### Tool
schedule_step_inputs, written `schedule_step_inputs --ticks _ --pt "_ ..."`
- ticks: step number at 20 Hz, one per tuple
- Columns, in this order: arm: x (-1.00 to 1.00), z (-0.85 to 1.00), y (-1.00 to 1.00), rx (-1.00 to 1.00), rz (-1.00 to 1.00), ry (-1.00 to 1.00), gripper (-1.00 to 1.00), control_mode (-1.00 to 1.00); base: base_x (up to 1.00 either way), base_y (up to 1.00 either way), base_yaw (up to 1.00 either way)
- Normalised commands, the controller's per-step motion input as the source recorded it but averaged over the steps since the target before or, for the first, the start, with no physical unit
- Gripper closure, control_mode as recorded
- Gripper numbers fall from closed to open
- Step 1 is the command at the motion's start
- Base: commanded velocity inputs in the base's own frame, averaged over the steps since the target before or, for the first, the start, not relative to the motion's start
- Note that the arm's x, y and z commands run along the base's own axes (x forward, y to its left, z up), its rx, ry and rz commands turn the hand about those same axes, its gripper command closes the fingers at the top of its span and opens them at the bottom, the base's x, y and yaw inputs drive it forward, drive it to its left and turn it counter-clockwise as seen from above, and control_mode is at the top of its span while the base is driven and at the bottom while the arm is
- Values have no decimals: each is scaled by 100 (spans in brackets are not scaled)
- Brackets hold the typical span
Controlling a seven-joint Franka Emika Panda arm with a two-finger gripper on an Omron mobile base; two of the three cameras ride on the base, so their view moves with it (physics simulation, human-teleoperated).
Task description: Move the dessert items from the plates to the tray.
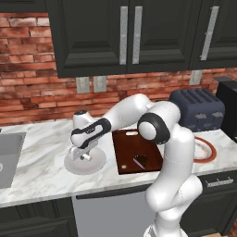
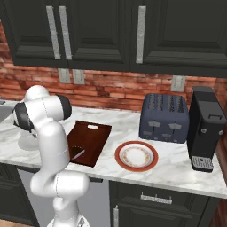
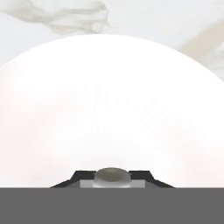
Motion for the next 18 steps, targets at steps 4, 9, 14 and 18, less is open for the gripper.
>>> schedule_step_inputs --ticks 4,9,14,18 --pt "0 0 0 0 0 0 100 -100 0 0 0" --pt "0 31 0 0 0 0 100 -100 0 0 0" --pt "-8 47 -18 0 0 -2 100 -100 0 0 0" --pt "-6 24 -56 0 0 -3 100 -100 0 0 0"
